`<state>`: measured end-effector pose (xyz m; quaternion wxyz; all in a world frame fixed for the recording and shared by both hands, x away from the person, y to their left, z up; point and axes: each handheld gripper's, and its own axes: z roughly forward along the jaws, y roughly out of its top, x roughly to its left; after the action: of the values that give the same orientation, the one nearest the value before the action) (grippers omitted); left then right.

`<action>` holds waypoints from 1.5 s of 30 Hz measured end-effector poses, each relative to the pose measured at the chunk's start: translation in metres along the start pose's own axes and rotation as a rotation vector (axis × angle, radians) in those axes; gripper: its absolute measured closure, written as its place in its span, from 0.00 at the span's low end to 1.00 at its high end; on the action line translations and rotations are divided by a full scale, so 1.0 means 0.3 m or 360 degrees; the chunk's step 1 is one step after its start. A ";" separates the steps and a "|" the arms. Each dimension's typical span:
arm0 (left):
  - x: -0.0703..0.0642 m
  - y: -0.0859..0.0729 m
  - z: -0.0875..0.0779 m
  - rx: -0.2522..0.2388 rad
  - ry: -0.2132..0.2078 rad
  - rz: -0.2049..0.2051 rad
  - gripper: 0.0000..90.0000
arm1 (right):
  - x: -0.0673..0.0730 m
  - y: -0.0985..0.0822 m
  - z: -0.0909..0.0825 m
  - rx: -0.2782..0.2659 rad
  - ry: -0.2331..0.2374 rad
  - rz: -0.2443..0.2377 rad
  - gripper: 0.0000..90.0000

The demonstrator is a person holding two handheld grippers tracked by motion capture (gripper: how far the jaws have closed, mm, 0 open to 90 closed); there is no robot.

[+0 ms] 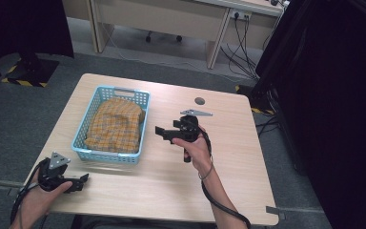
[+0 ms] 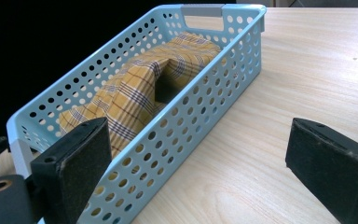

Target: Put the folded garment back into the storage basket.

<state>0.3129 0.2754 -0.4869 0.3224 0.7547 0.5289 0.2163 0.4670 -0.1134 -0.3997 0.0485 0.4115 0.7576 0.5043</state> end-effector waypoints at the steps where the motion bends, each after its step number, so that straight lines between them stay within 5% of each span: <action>1: 0.000 0.000 0.000 -0.0001 0.0001 -0.0001 0.00 | 0.000 -0.002 -0.002 -0.0001 -0.0005 -0.0006 0.08; 45: 0.001 0.000 0.000 0.0004 0.0007 0.0001 0.00 | -0.023 -0.124 -0.055 0.0084 -0.0070 -0.0116 0.10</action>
<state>0.3130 0.2758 -0.4868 0.3203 0.7548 0.5296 0.2173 0.4421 -0.1356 -0.4238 0.0726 0.3957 0.7839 0.4729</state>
